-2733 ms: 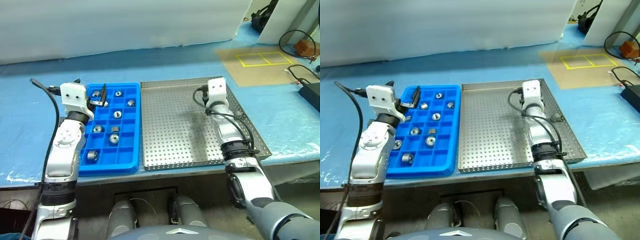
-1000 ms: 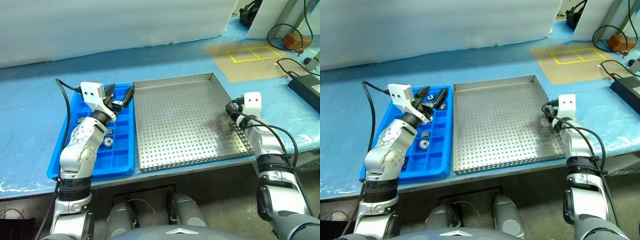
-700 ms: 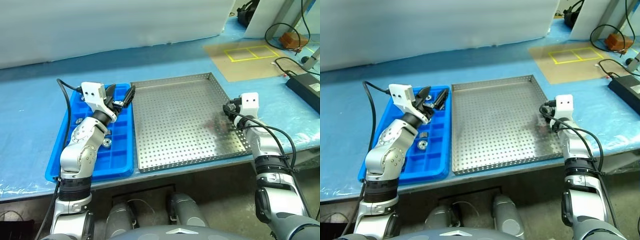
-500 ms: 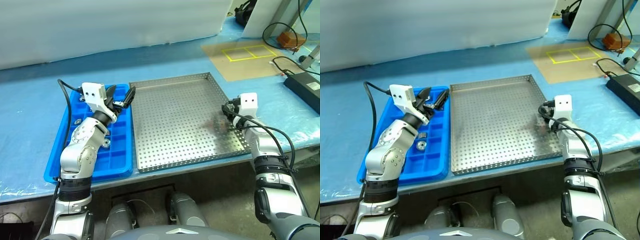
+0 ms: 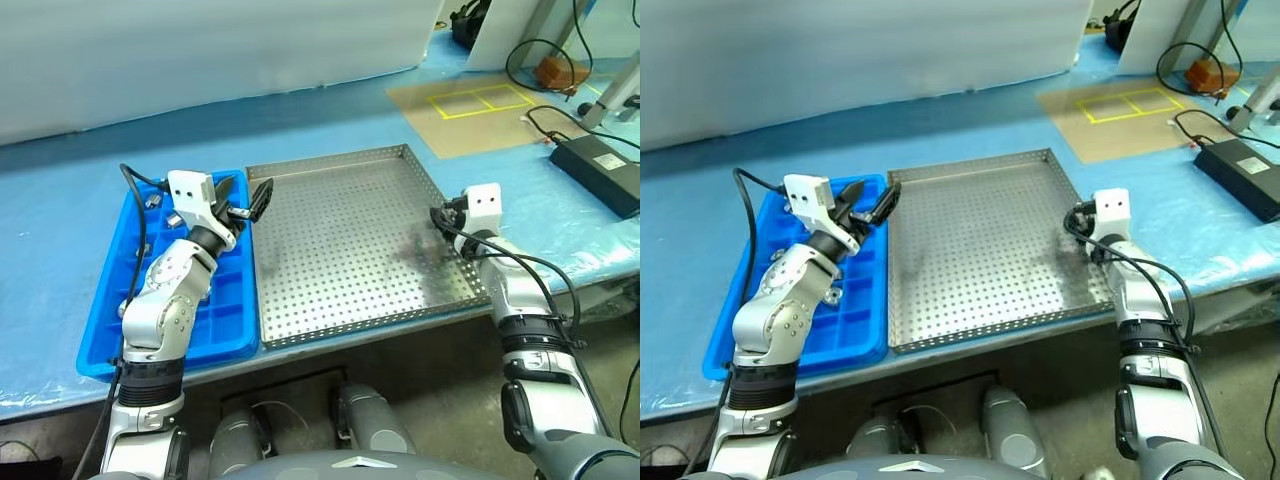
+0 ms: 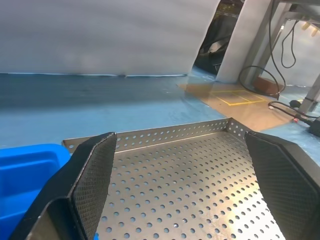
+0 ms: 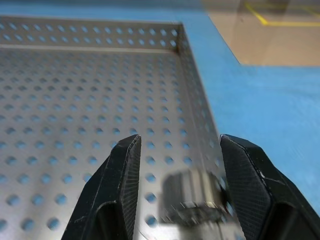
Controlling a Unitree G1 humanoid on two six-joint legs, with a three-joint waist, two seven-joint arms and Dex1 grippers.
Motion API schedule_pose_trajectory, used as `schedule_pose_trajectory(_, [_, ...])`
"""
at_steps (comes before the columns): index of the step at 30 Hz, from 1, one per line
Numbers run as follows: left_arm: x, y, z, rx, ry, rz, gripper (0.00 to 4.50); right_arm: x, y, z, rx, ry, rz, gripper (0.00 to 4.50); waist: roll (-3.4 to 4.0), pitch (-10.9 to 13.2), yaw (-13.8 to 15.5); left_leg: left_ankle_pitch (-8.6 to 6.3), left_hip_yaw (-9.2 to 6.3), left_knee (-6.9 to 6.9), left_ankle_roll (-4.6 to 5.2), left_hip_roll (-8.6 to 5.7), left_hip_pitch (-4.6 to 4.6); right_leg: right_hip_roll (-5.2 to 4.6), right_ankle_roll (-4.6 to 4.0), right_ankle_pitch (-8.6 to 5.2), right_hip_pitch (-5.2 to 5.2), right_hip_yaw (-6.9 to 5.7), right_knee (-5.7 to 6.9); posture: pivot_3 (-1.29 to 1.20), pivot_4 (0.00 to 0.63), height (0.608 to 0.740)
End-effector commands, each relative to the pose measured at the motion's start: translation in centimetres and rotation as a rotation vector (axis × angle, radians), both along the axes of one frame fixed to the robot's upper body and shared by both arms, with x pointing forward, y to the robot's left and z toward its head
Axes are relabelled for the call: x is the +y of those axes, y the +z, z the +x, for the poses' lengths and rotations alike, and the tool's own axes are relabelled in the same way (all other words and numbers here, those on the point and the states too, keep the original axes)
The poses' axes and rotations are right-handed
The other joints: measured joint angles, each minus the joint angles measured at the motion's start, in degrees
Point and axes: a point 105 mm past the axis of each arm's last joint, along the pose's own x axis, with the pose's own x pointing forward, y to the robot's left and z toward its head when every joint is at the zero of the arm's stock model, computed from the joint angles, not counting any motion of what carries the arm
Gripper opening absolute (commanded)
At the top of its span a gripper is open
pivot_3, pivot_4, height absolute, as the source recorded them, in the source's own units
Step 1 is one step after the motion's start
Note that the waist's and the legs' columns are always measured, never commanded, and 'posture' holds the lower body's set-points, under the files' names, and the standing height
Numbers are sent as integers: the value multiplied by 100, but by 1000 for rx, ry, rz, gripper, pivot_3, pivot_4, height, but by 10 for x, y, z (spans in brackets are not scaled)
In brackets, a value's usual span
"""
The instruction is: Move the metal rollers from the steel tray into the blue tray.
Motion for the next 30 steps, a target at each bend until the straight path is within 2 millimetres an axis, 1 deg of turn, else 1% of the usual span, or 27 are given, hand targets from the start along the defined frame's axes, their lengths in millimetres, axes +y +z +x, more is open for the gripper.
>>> schedule_pose_trajectory(1, [-2,14,-5,-54,-10,1,4306,19,45,7,-178,43,-61,2577,0,0,8,0,-1,0,0,-1,-1,-1,0,0,1,-2,0,-425,150,740])
schedule_pose_trajectory(4, [-3,14,-5,-53,-13,0,4306,27,56,9,-219,48,-68,2577,0,0,34,-2,-4,0,5,-4,-6,-7,-11,6,6,-8,-7,-425,150,740])
schedule_pose_trajectory(6, [-4,14,-5,-53,-14,0,4306,29,54,10,-209,55,-60,2577,0,0,56,-6,-5,0,14,-4,-8,-9,-12,7,15,-12,-20,-425,150,740])
schedule_pose_trajectory(10, [-4,14,-5,-52,-18,1,4306,16,36,8,-143,47,-93,2577,1,1,114,-7,-5,0,40,-7,-13,-13,-12,9,22,-14,-38,-422,150,740])
schedule_pose_trajectory(15, [-6,13,-6,-48,-23,1,4306,4,17,4,-63,45,-96,2577,0,1,147,-8,-5,-1,43,-10,-11,-20,-11,8,28,-17,-40,-426,150,740])
schedule_pose_trajectory(19, [-7,13,-6,-47,-29,4,4306,-15,1,1,-14,-15,-121,2577,0,1,136,-8,-5,1,42,-11,-6,-21,-9,10,31,-17,-39,-428,150,740])
schedule_pose_trajectory(21, [-7,13,-6,-46,-30,5,4306,-21,-5,0,3,-29,-123,2577,0,1,131,-8,-5,1,41,-11,0,-21,-8,10,35,-17,-39,-431,150,740])
schedule_pose_trajectory(30, [-8,14,-5,-47,-41,12,4306,-18,-12,-4,18,-13,-126,2577,0,1,118,-8,-5,0,42,-11,0,-21,-7,10,34,-17,-39,-437,150,740])
